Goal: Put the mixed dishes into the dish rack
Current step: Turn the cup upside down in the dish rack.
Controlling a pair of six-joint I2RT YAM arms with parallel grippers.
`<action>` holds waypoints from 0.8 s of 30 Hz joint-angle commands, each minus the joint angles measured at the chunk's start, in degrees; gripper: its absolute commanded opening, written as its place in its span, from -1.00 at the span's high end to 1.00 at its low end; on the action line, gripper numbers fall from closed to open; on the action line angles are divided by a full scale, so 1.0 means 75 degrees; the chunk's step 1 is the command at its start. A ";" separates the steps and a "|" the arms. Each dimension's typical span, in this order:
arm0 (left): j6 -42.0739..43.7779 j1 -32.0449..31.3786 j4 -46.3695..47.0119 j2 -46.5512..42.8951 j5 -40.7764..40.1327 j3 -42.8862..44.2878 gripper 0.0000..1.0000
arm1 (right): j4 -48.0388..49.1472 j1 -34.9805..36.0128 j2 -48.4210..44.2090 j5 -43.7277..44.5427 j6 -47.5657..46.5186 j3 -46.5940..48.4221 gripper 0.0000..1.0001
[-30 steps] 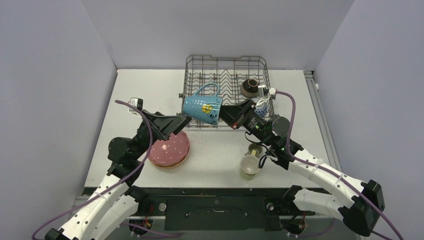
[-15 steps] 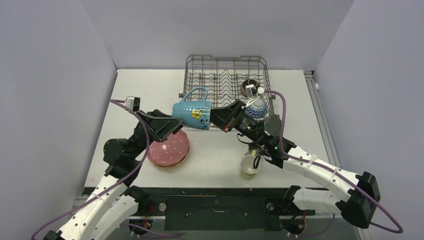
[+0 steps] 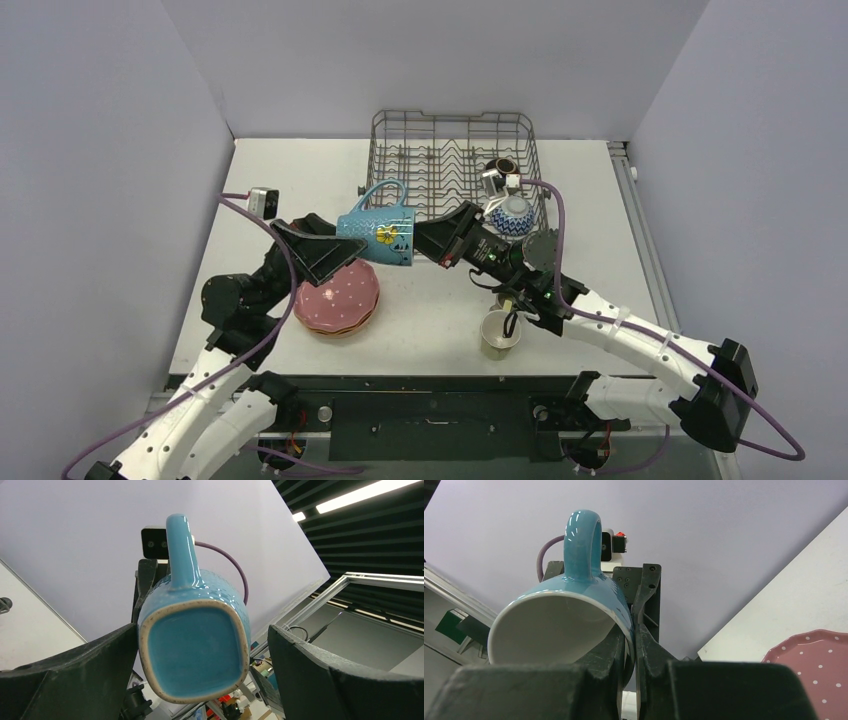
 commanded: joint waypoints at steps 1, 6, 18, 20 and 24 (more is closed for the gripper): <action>0.0255 0.0032 0.0383 -0.0048 0.0346 0.0494 -0.93 | 0.0761 0.0111 -0.0010 -0.0053 0.0053 0.0506 1.00; 0.0539 0.0032 -0.0046 -0.0150 0.0375 0.0630 -0.93 | 0.0495 0.0191 -0.0007 -0.0006 -0.0078 0.0543 1.00; 0.0721 0.0032 -0.0246 -0.0094 0.0503 0.0803 -0.93 | -0.0067 0.0351 -0.0110 0.0261 -0.0449 0.0646 1.00; 0.0712 0.0032 -0.0235 -0.0090 0.0529 0.0795 -0.94 | -0.0085 0.0354 -0.0113 0.0277 -0.0453 0.0646 1.00; 0.0704 0.0032 -0.0170 -0.0102 0.0568 0.0744 -0.95 | -0.0088 0.0357 -0.0128 0.0306 -0.0431 0.0648 1.00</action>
